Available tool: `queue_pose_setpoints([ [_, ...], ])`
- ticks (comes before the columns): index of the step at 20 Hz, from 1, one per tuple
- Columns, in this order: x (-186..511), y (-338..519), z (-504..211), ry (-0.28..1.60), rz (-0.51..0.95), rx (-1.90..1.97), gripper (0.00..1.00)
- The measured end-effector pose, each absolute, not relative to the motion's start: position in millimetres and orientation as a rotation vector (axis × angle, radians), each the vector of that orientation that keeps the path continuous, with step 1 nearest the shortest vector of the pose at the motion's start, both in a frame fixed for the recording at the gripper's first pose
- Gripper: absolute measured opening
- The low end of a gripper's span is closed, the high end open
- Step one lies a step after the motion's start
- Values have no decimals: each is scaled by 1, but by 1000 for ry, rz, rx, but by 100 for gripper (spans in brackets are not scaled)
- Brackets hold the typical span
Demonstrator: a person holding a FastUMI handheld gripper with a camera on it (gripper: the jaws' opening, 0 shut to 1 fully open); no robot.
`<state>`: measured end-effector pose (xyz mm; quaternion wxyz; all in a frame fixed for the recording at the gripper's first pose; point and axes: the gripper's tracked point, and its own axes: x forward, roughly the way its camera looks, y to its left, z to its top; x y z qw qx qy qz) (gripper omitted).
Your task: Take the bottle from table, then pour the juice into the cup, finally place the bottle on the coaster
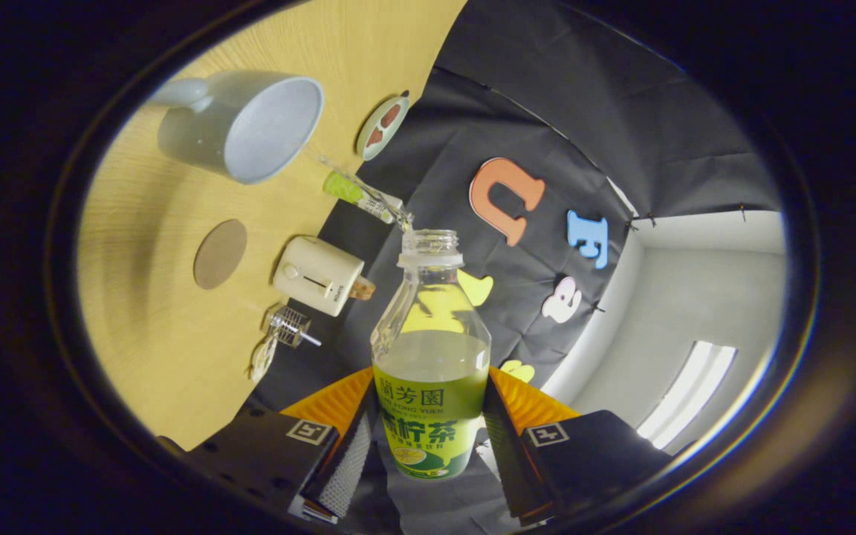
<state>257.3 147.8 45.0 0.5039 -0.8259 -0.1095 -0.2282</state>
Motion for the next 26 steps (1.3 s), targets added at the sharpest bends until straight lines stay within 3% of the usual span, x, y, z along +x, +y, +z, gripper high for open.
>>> queue_pose_setpoints([
  [26,245,175,72,-419,-674,-2165,80],
])
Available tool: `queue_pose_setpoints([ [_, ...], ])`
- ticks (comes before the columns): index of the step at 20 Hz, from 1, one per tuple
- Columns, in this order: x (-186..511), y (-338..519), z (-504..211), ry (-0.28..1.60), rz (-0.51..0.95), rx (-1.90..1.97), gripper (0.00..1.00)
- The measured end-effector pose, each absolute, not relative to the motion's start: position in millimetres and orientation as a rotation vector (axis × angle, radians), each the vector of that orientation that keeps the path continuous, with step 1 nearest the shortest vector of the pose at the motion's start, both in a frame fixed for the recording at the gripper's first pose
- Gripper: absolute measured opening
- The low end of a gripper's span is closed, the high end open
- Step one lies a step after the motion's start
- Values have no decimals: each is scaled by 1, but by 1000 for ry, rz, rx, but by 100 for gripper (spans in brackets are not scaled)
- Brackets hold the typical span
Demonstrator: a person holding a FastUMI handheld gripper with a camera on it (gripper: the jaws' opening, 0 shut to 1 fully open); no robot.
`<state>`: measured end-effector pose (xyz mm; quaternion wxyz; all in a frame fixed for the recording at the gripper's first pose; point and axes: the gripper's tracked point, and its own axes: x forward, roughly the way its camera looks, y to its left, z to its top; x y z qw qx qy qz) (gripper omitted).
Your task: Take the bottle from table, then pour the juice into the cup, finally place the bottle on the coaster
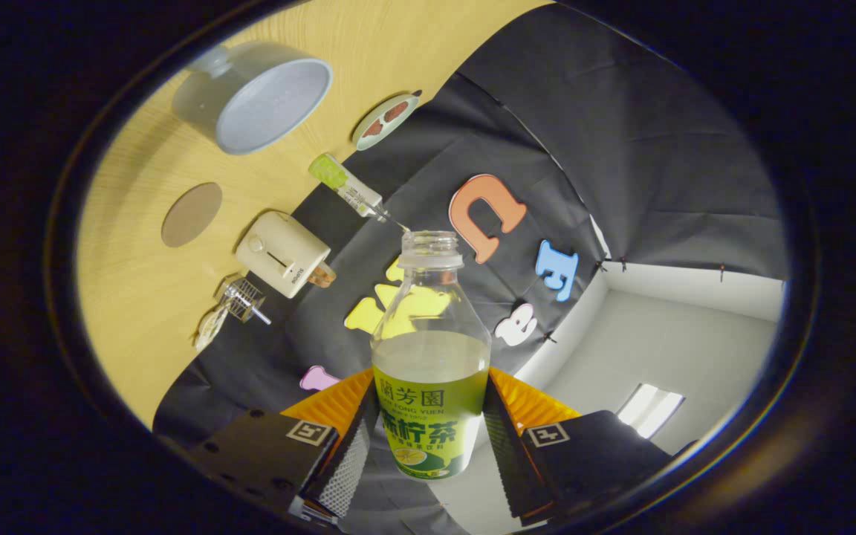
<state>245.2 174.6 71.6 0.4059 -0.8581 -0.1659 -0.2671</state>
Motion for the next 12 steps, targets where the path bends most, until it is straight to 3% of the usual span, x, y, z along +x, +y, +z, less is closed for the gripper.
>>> queue_pose_setpoints([
  [12,247,170,64,-421,-666,-2132,80],
])
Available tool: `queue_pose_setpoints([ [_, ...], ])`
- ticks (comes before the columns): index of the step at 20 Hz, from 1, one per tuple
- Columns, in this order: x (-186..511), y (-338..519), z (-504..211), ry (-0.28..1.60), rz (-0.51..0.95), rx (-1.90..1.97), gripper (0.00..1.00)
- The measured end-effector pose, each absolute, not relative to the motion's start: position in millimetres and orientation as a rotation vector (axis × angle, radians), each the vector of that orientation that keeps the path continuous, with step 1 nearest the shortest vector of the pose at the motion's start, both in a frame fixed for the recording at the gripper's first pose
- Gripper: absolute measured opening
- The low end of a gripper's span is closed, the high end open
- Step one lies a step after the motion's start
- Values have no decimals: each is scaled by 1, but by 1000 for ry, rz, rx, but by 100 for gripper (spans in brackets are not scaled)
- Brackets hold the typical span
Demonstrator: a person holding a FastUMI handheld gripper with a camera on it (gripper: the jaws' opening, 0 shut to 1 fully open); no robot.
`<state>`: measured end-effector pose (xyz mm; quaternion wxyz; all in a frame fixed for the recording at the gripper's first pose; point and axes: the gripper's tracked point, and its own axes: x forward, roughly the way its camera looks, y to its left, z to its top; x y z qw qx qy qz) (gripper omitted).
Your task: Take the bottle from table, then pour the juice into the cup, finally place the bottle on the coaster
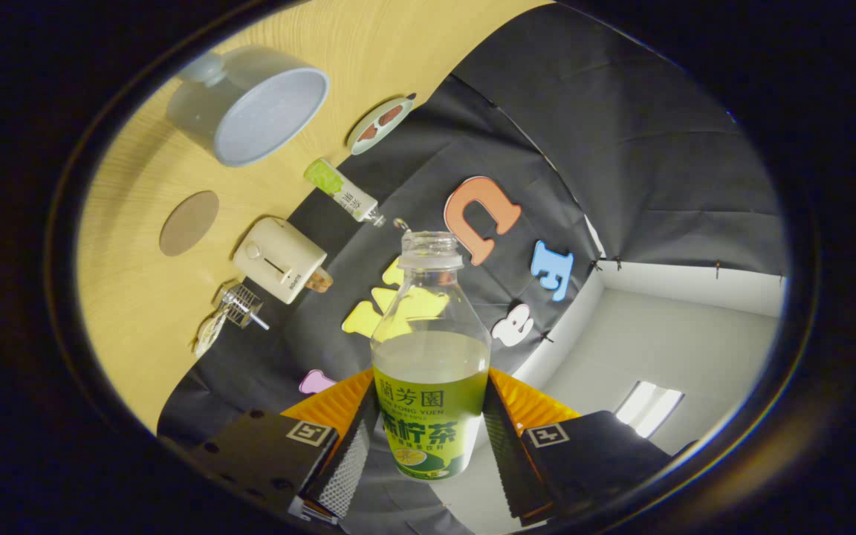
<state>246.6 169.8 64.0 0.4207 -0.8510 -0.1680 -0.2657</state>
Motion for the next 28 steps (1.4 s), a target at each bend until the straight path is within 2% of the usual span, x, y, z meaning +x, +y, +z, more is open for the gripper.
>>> queue_pose_setpoints([
  [10,253,141,50,-252,-460,-1670,80],
  [19,249,151,40,-165,-209,-978,81],
  [24,275,160,17,-79,-65,-580,81],
  [28,304,164,3,-26,17,-424,81],
])
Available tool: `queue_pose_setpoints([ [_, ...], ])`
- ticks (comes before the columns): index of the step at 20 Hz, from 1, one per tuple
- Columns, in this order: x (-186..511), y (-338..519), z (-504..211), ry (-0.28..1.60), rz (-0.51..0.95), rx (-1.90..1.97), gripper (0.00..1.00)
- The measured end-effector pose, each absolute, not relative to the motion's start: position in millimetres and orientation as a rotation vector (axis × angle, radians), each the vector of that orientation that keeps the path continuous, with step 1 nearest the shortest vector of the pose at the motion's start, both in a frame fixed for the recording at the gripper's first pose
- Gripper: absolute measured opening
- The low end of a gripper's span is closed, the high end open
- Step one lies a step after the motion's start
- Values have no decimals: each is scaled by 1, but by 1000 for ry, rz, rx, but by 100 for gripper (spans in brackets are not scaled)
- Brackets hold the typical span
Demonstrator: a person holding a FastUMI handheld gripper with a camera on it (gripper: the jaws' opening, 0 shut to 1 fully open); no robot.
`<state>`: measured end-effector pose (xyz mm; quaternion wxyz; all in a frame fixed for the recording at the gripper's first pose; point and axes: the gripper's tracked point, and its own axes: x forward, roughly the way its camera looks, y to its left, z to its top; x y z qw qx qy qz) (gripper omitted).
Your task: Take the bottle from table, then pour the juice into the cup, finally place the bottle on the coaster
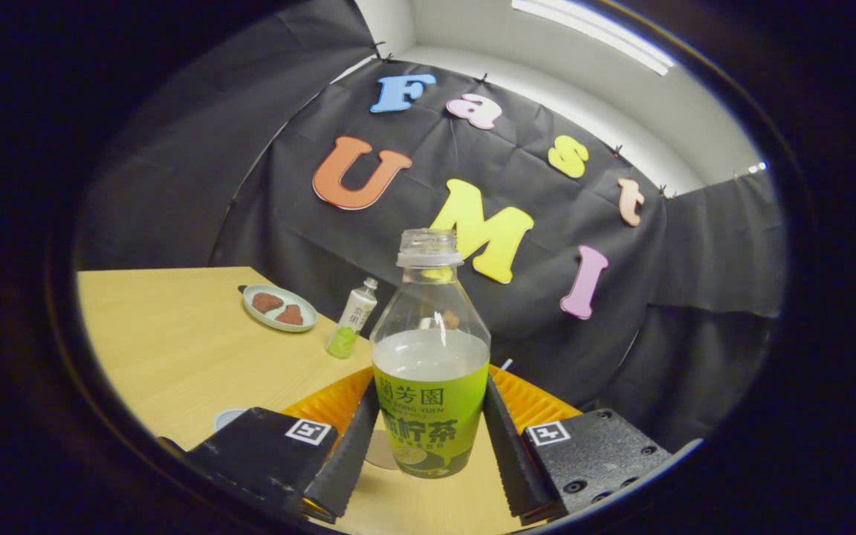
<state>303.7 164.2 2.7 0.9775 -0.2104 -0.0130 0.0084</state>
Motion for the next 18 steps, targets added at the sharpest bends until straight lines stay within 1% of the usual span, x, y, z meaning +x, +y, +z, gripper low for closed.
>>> queue_pose_setpoints([
  [8,374,130,-47,92,40,-59,81],
  [11,395,127,-56,113,40,-15,81],
  [13,401,134,-54,103,69,10,81],
  [18,419,128,-75,140,53,6,81],
])
